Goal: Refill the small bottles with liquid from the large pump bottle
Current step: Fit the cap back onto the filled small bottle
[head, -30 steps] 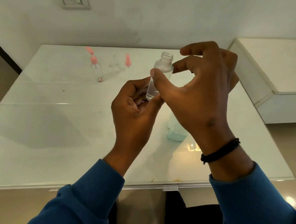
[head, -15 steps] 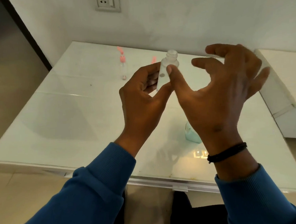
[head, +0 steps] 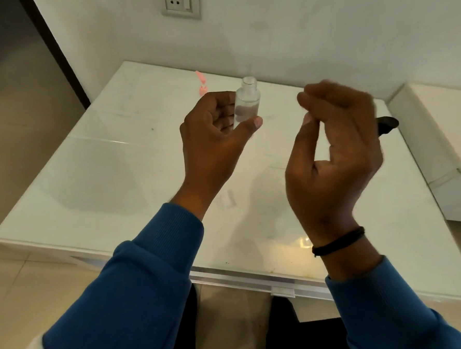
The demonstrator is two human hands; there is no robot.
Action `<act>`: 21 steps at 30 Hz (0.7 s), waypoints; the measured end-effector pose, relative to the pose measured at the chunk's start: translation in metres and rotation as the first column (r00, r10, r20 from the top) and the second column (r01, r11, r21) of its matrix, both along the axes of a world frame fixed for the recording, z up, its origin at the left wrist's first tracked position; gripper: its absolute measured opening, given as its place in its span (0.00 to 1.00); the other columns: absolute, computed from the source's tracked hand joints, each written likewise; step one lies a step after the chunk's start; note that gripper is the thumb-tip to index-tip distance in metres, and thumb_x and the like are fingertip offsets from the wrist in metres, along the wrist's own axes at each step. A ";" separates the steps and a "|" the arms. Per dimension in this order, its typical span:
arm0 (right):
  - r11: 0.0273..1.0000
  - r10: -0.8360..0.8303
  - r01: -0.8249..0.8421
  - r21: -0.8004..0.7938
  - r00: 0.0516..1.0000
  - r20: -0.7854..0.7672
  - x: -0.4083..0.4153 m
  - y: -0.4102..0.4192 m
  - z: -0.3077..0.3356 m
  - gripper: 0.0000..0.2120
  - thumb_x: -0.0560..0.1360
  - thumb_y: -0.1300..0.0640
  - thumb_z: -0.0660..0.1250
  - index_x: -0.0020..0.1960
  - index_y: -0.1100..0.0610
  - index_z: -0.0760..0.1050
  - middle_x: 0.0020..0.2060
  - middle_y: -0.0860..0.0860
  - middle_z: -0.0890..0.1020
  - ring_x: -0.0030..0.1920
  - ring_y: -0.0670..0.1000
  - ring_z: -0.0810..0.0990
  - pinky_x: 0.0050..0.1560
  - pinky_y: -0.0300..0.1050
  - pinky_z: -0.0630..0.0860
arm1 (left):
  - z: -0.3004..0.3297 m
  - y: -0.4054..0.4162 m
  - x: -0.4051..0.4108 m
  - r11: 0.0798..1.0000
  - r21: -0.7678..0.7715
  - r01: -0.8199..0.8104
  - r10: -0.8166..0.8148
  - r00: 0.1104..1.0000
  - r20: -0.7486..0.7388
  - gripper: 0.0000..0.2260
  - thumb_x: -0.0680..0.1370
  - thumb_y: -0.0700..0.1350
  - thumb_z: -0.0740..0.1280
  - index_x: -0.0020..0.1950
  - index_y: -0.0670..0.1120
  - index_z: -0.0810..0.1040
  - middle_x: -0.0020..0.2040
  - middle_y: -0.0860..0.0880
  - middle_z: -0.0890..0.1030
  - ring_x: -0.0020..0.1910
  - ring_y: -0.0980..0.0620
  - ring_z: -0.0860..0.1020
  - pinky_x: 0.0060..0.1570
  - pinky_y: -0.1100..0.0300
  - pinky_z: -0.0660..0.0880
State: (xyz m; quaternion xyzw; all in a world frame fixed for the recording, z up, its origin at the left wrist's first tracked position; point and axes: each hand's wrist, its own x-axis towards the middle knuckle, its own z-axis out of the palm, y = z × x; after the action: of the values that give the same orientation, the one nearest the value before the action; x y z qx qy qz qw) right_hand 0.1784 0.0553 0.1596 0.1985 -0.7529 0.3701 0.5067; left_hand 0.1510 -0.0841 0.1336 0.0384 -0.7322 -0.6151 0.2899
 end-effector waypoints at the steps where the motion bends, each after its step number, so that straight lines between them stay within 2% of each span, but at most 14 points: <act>1: 1.000 0.017 -0.017 -0.009 0.999 0.035 0.000 -0.002 -0.006 0.10 0.78 0.74 0.63 0.52 0.70 0.82 0.49 0.63 0.83 0.54 0.59 0.82 0.56 0.48 0.79 | -0.001 -0.003 -0.001 1.000 -0.001 -0.006 0.006 1.000 0.005 0.18 0.71 0.46 0.80 0.58 0.48 0.80 0.51 0.56 0.83 0.51 0.56 0.84 0.52 0.64 0.81; 3: 0.998 0.060 -0.060 -0.005 0.987 0.149 -0.001 -0.005 -0.024 0.10 0.77 0.74 0.62 0.50 0.69 0.82 0.48 0.61 0.83 0.51 0.56 0.82 0.54 0.41 0.78 | -0.004 -0.008 -0.002 1.000 0.000 -0.018 0.018 1.000 0.013 0.18 0.71 0.45 0.81 0.56 0.49 0.79 0.50 0.56 0.83 0.50 0.55 0.84 0.52 0.63 0.81; 6: 0.988 0.083 -0.127 0.084 0.912 0.403 -0.003 -0.012 -0.063 0.07 0.77 0.70 0.66 0.51 0.64 0.82 0.48 0.56 0.82 0.49 0.52 0.81 0.51 0.43 0.80 | -0.007 -0.014 -0.004 0.999 -0.017 -0.050 0.050 0.998 0.027 0.18 0.70 0.45 0.81 0.55 0.51 0.79 0.48 0.56 0.84 0.49 0.53 0.84 0.50 0.61 0.82; 9: 0.976 0.031 -0.162 0.146 0.764 0.645 -0.007 -0.018 -0.097 0.06 0.78 0.61 0.71 0.54 0.59 0.82 0.50 0.52 0.82 0.48 0.51 0.82 0.49 0.52 0.83 | -0.011 -0.015 -0.006 0.999 -0.012 -0.051 0.052 0.997 0.050 0.18 0.69 0.45 0.81 0.55 0.50 0.79 0.49 0.54 0.84 0.48 0.52 0.84 0.50 0.60 0.83; 12: 0.961 -0.020 -0.209 0.178 0.593 0.805 -0.008 -0.024 -0.118 0.12 0.78 0.52 0.72 0.59 0.55 0.82 0.54 0.49 0.81 0.51 0.51 0.81 0.53 0.51 0.82 | -0.014 -0.014 -0.007 0.999 -0.007 -0.043 0.043 0.997 0.060 0.18 0.69 0.44 0.81 0.55 0.50 0.79 0.49 0.53 0.85 0.48 0.52 0.84 0.51 0.59 0.83; 14: 0.947 -0.060 -0.239 0.216 0.529 0.846 -0.009 -0.030 -0.128 0.15 0.78 0.48 0.72 0.61 0.54 0.81 0.56 0.49 0.80 0.53 0.50 0.80 0.54 0.49 0.81 | -0.015 -0.014 -0.008 0.999 -0.007 -0.038 0.038 0.997 0.060 0.18 0.69 0.44 0.81 0.55 0.50 0.79 0.49 0.54 0.84 0.48 0.52 0.84 0.50 0.59 0.83; 16: 0.934 -0.092 -0.255 0.251 0.508 0.857 -0.009 -0.035 -0.135 0.17 0.78 0.46 0.72 0.62 0.54 0.80 0.56 0.49 0.80 0.54 0.51 0.80 0.54 0.47 0.81 | -0.016 -0.013 -0.009 0.999 0.003 -0.037 0.037 0.998 0.059 0.18 0.69 0.44 0.81 0.55 0.51 0.79 0.48 0.54 0.84 0.48 0.51 0.85 0.50 0.59 0.83; 21: 0.918 -0.128 -0.259 0.300 0.522 0.843 -0.007 -0.044 -0.146 0.16 0.78 0.47 0.71 0.61 0.56 0.80 0.53 0.51 0.82 0.54 0.52 0.77 0.52 0.46 0.79 | -0.019 -0.013 -0.010 0.999 0.006 -0.033 0.032 0.997 0.070 0.18 0.69 0.45 0.82 0.55 0.49 0.80 0.49 0.53 0.85 0.48 0.51 0.85 0.50 0.59 0.83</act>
State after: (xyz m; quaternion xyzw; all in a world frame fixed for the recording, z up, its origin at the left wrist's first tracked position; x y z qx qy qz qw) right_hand 0.1714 0.0114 0.0138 0.1182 -0.9523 0.2811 0.0099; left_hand 0.1406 -0.0970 0.1144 0.0727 -0.7391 -0.6111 0.2739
